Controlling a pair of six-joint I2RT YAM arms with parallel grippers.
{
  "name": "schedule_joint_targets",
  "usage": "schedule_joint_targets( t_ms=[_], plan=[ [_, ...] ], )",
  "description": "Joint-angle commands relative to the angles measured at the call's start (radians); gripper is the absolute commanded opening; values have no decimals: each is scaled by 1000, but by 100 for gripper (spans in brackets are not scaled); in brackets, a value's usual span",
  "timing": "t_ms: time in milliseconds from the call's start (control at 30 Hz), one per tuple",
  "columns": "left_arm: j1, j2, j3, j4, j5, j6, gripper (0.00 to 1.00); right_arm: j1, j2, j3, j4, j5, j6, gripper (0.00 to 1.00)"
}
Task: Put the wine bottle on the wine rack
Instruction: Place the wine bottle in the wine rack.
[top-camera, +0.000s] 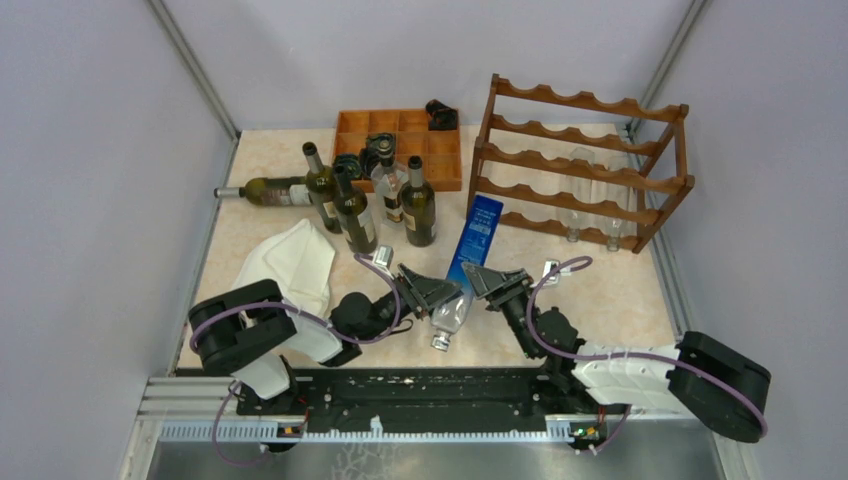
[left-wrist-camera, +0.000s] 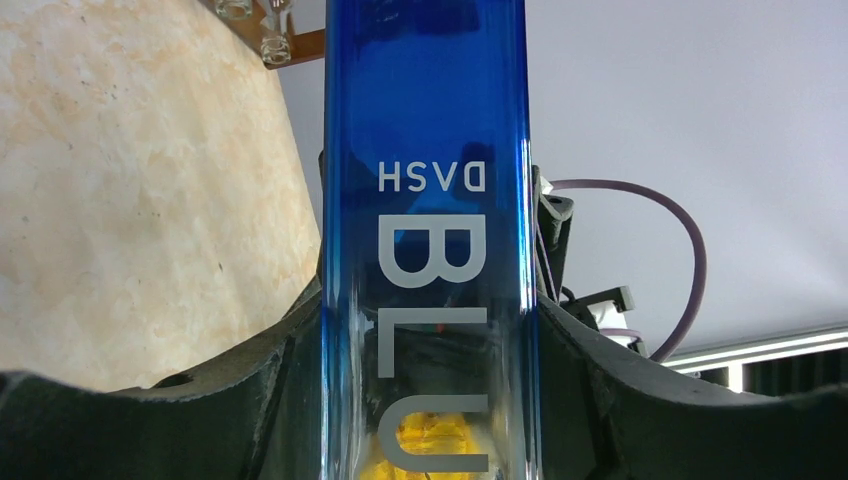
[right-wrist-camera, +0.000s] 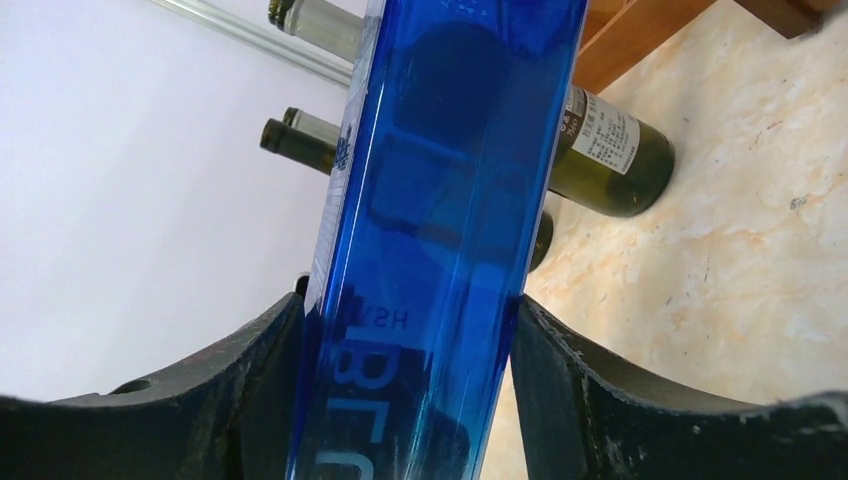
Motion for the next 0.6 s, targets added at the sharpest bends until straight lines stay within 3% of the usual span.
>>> schedule_joint_targets(
  t_ms=[0,300,400,567],
  plan=[
    [-4,11,-31,334,43,14,72,-19,-159,-59,-12,28,-78,3],
    [3,50,-57,334,307,120,92,-66,-558,-38,-470,31,-118,2],
    [3,64,-36,335,370,133,97,-68,-598,-45,-512,23,-110,1],
    [3,104,-10,320,360,141,99,-69,-560,-56,-528,5,-51,0]
  ],
)
